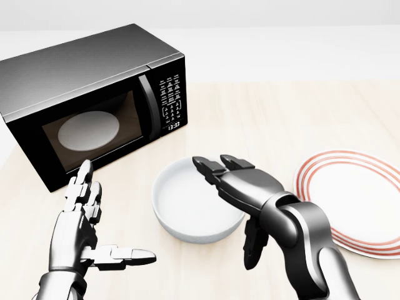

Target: Pick up the white bowl and put it on the plate.

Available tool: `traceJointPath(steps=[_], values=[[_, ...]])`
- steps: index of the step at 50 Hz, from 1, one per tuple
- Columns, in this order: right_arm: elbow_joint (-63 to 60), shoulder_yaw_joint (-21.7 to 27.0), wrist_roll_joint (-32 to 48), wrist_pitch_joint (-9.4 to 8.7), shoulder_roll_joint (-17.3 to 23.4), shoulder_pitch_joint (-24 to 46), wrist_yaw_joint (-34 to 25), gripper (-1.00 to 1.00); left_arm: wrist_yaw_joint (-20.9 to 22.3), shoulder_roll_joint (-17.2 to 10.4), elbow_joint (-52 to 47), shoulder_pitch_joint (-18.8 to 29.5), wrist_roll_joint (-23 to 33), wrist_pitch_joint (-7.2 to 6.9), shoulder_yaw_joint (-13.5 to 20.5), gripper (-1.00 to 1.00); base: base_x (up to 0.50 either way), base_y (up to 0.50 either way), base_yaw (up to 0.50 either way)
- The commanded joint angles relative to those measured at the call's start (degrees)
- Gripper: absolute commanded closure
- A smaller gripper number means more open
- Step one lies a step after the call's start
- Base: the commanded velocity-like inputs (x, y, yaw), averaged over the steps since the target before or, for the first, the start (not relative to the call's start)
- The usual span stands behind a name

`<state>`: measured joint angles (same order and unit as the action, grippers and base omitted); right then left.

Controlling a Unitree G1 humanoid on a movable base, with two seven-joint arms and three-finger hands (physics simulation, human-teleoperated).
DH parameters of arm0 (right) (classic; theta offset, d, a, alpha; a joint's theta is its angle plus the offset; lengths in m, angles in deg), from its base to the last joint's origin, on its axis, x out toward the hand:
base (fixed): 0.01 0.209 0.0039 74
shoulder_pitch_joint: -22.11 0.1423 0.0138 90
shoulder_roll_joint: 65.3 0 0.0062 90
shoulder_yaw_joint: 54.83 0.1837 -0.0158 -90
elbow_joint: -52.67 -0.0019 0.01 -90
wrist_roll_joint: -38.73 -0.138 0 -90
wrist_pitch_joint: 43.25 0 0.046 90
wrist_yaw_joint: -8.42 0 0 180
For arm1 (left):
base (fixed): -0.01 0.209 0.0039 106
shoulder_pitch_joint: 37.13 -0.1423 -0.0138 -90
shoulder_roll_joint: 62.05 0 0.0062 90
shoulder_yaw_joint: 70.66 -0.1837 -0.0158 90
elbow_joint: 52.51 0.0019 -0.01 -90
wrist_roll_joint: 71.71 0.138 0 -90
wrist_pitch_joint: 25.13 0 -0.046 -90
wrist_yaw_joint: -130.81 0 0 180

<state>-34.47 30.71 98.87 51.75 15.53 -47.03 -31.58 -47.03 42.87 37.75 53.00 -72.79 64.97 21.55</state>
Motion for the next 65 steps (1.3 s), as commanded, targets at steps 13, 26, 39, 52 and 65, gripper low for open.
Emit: traceJointPath(steps=[13,26,39,52,65], values=[[4.83,-0.95,3.22,0.0,-0.51,1.28,0.0,-1.0,0.0,0.0,0.0,0.0,0.0,0.0,0.0,-1.0,0.0,0.0,0.0],[6.7,-1.12,4.02,0.0,-0.71,1.75,0.0,-1.0,0.0,0.0,0.0,0.0,0.0,0.0,0.0,-1.0,0.0,0.0,0.0],[9.05,-1.54,5.29,0.0,-0.9,2.5,0.0,-1.0,0.0,0.0,0.0,0.0,0.0,0.0,0.0,-1.0,0.0,0.0,0.0],[10.95,-2.51,6.98,0.0,-1.7,2.01,1.29,-1.0,0.0,0.0,0.0,0.0,0.0,0.0,0.0,-1.0,0.0,0.0,0.0],[13.74,-3.26,8.39,0.0,-2.64,3.18,3.64,-1.0,0.0,0.0,0.0,0.0,0.0,0.0,0.0,-1.0,0.0,0.0,0.0]])
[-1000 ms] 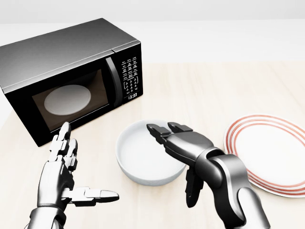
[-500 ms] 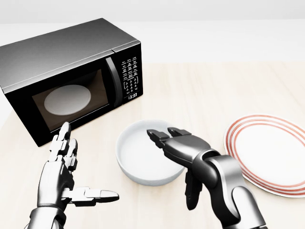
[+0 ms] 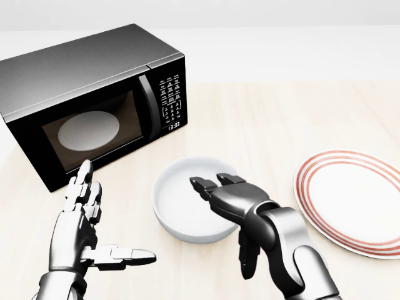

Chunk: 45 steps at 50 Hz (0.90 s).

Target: Pick up the white bowl and put it on the plate.

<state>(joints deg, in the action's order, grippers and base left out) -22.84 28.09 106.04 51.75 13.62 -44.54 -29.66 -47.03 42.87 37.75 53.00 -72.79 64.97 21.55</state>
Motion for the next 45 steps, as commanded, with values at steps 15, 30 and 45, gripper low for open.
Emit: traceJointPath(steps=[15,30,45], values=[[5.17,-1.19,2.34,0.0,-1.08,1.12,3.82,-1.0,0.0,0.0,0.0,0.0,0.0,0.0,0.0,-1.0,0.0,0.0,0.0],[8.97,-1.74,3.67,0.0,-1.6,2.27,5.87,-1.0,0.0,0.0,0.0,0.0,0.0,0.0,0.0,-1.0,0.0,0.0,0.0],[12.06,-1.39,4.24,0.0,-1.01,3.42,7.14,-1.0,0.0,0.0,0.0,0.0,0.0,0.0,0.0,-1.0,0.0,0.0,0.0]])
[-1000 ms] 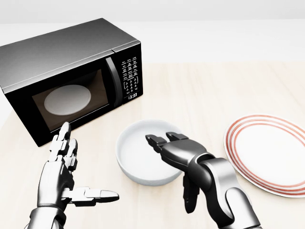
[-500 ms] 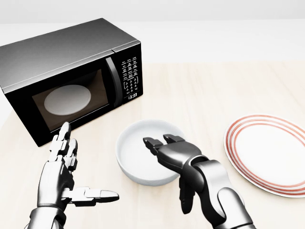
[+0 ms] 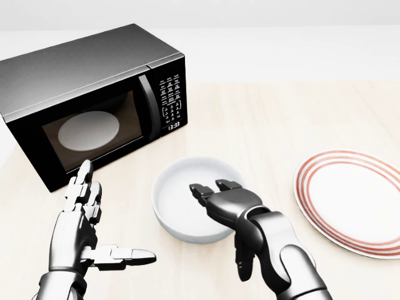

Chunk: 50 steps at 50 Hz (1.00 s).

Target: Pick up the white bowl and put it on the plate.

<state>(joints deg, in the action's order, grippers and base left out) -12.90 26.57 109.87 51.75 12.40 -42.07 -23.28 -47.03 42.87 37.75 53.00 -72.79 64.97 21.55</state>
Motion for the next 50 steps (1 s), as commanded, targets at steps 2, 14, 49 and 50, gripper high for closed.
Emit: traceJointPath(steps=[2,14,49,50], values=[[2.39,0.21,0.38,0.0,0.23,1.3,0.82,-1.0,0.0,0.0,0.0,0.0,0.0,0.0,0.0,-1.0,0.0,0.0,0.0],[4.88,-0.07,1.29,0.0,0.33,1.37,2.95,-1.0,0.0,0.0,0.0,0.0,0.0,0.0,0.0,-1.0,0.0,0.0,0.0],[6.53,0.19,1.6,0.0,0.23,3.22,6.39,1.0,0.0,0.0,0.0,0.0,0.0,0.0,0.0,-1.0,0.0,0.0,0.0],[6.46,0.24,1.62,0.0,0.31,3.49,6.81,1.0,0.0,0.0,0.0,0.0,0.0,0.0,0.0,-1.0,0.0,0.0,0.0]])
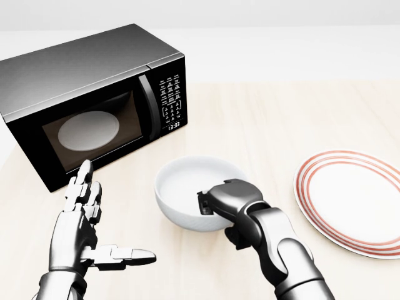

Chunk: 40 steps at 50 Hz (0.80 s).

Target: Pick up the white bowl and put it on the plate.

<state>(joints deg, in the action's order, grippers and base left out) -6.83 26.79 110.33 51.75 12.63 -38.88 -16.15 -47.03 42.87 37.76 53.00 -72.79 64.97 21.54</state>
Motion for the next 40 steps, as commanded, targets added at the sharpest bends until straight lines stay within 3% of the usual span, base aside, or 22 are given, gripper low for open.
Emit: traceJointPath(steps=[1,26,40], values=[[0.06,0.18,0.95,0.0,0.09,0.53,-0.48,1.0,0.0,0.0,0.0,0.0,0.0,0.0,0.0,-1.0,0.0,0.0,0.0],[-11.2,4.57,-4.09,0.0,3.14,10.18,3.06,1.0,0.0,0.0,0.0,0.0,0.0,0.0,0.0,-1.0,0.0,0.0,0.0],[-1.36,5.83,2.74,0.0,8.05,15.51,15.26,1.0,0.0,0.0,0.0,0.0,0.0,0.0,0.0,-1.0,0.0,0.0,0.0]])
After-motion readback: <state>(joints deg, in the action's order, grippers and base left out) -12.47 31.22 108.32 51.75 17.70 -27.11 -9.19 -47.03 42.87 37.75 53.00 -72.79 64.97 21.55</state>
